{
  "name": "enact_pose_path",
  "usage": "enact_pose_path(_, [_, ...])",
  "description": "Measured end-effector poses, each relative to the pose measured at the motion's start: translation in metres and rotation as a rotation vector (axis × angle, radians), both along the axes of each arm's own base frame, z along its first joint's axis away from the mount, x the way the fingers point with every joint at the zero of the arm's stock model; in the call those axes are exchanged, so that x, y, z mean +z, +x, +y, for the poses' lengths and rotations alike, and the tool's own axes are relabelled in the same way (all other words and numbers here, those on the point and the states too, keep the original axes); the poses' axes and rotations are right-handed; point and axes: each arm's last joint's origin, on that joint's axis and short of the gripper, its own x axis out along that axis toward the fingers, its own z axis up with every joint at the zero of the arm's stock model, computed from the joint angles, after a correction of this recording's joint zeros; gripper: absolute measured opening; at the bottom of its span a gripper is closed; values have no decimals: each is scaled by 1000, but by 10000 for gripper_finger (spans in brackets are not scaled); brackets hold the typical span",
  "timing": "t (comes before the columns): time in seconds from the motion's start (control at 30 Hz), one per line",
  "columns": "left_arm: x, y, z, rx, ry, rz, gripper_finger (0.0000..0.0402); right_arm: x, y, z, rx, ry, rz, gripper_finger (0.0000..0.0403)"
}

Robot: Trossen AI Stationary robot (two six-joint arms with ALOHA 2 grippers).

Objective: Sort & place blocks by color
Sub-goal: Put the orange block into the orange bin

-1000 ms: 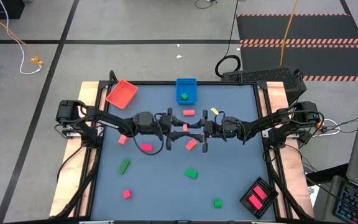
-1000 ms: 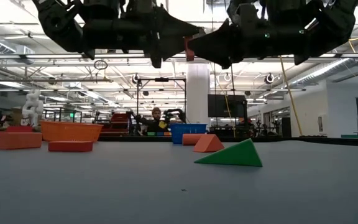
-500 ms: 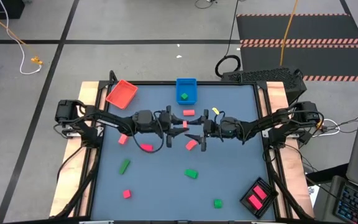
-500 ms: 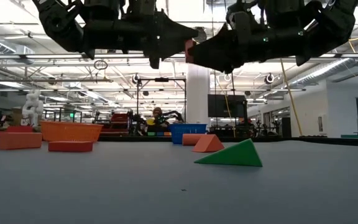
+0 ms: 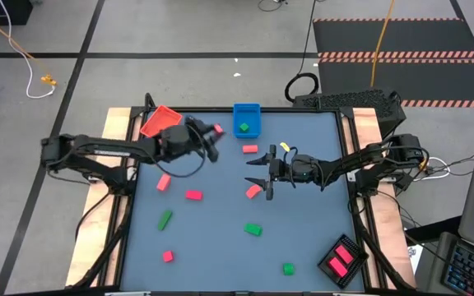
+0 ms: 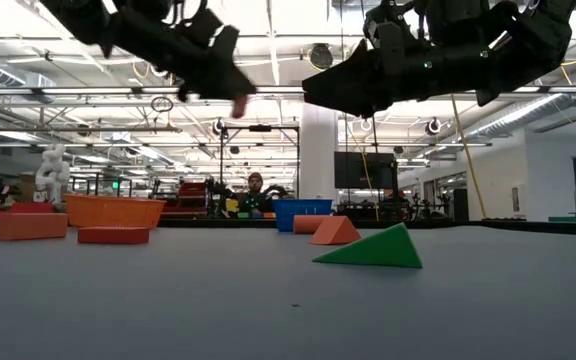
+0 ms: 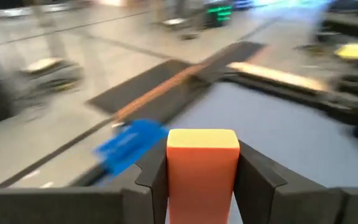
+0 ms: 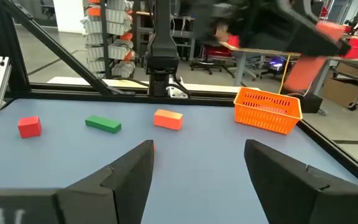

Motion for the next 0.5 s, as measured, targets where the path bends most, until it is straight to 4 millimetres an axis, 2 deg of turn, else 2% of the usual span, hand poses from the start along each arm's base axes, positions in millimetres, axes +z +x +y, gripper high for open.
enact_pose_path(0.17, [3, -34, 18, 276, -33, 117, 131, 0, 0, 0, 1, 0, 0, 243])
enact_pose_path(0.37, [-15, -73, 49, 601, -155, 302, 131, 0, 0, 0, 1, 0, -2, 243])
enact_pose_path(0.5, [-26, -84, 68, 706, -200, 366, 131, 1, 0, 0, 1, 0, -10, 243])
